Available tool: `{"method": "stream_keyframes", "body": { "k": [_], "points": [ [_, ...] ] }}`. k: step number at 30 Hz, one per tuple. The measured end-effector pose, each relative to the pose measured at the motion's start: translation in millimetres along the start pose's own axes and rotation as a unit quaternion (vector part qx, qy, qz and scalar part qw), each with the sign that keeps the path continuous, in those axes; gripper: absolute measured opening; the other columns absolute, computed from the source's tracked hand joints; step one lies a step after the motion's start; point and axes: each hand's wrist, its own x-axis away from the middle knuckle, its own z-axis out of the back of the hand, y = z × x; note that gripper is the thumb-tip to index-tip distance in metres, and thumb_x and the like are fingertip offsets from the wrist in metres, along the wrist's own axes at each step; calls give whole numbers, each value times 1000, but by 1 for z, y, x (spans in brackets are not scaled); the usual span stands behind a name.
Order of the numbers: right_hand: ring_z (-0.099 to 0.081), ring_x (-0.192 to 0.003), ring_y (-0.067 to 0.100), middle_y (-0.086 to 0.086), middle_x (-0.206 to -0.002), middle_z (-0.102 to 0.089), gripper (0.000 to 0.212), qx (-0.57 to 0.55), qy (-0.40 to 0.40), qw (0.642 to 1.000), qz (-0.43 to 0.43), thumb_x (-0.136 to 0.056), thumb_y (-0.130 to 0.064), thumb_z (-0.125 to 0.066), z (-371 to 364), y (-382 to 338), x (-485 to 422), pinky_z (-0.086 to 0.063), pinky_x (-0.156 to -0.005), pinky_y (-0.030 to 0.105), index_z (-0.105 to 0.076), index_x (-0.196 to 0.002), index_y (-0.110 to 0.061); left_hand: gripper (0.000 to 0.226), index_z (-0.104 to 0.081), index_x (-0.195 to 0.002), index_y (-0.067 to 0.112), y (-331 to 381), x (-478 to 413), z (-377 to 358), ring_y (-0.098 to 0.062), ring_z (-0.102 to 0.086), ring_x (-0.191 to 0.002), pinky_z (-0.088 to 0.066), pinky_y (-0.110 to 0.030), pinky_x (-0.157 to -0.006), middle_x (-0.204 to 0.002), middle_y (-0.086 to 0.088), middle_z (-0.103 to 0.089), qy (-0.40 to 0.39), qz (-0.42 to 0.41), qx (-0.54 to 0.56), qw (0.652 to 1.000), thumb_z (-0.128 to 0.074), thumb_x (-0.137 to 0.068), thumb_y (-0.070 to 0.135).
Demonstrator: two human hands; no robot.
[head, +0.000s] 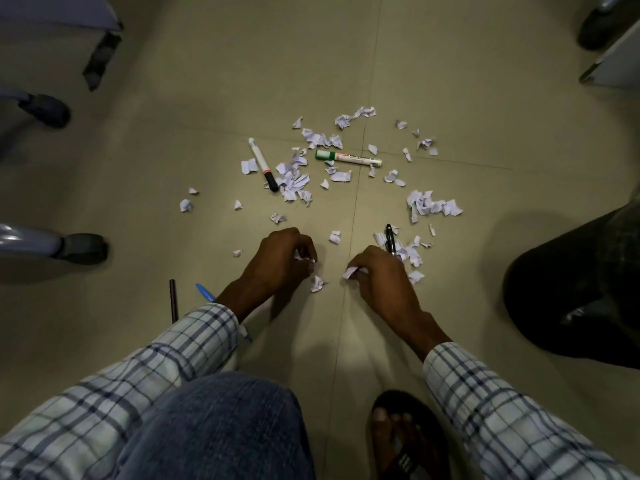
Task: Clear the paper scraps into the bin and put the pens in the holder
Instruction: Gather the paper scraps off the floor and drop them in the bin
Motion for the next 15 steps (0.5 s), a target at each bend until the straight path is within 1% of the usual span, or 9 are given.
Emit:
{"method": "stream_keyframes", "body": {
  "k": [2,4,6,7,8,9,11,13,15],
  "points": [
    [-67,-77,19,5,-82,-72,24,-20,48,999,-18,-76,7,-63,28,-5,-1,-51,-75,25,-77,-76,-14,9,-75,-89,19,13,-3,8,-12,-54,-79,-37,-15,-62,-86,5,-59,8,-26,3,1000,-75,-81,17],
    [-65,-74,10,3,-81,-73,26,-28,93,995,-23,-75,7,-63,66,-15,-1,-48,-73,15,-77,-75,-14,9,-75,-87,21,37,-9,19,-12,-56,-77,-42,-19,-64,-83,7,-59,17,-65,-1,998,-78,-78,18],
    [-61,-67,-1,-3,-75,-71,26,-40,129,990,-35,-74,7,-63,105,-29,-3,-47,-67,10,-77,-74,-15,10,-76,-85,21,65,-17,34,-13,-58,-76,-46,-25,-66,-82,4,-62,27,-105,-4,994,-79,-77,17],
    [-61,-65,-2,-6,-73,-69,26,-33,150,987,-42,-75,5,-65,127,-35,-4,-45,-65,8,-77,-74,-17,9,-76,-84,21,82,-22,43,-13,-59,-75,-46,-25,-66,-81,4,-64,32,-126,-1,992,-79,-77,16],
    [-62,-66,0,-8,-73,-69,24,-19,175,983,-47,-75,2,-67,150,-39,-2,-45,-66,9,-77,-75,-20,10,-76,-84,21,103,-27,51,-12,-58,-74,-45,-24,-66,-79,6,-63,38,-149,5,988,-79,-76,16],
    [-63,-69,3,-7,-76,-70,22,-1,201,978,-48,-75,-2,-68,175,-43,2,-47,-69,14,-77,-76,-22,10,-76,-83,22,126,-32,58,-11,-58,-73,-45,-22,-65,-77,10,-62,47,-173,9,984,-80,-76,16],
    [-66,-70,9,-6,-76,-72,17,23,252,967,-40,-75,-10,-69,222,-49,12,-51,-71,24,-78,-76,-24,12,-76,-83,24,170,-40,72,-10,-58,-71,-47,-23,-66,-75,12,-60,67,-219,12,973,-81,-74,19],
    [-66,-66,10,-6,-73,-73,9,24,292,955,-43,-78,-17,-72,263,-51,25,-52,-68,25,-79,-77,-22,12,-76,-84,25,212,-45,81,-11,-59,-69,-49,-27,-69,-76,9,-63,77,-259,17,963,-81,-74,21],
    [-65,-60,6,-7,-69,-71,9,20,320,945,-71,-82,-24,-72,304,-44,45,-52,-64,23,-79,-78,-20,11,-76,-84,25,258,-47,86,-12,-61,-70,-52,-30,-70,-79,8,-66,76,-304,30,949,-80,-74,24]
  ]
}}
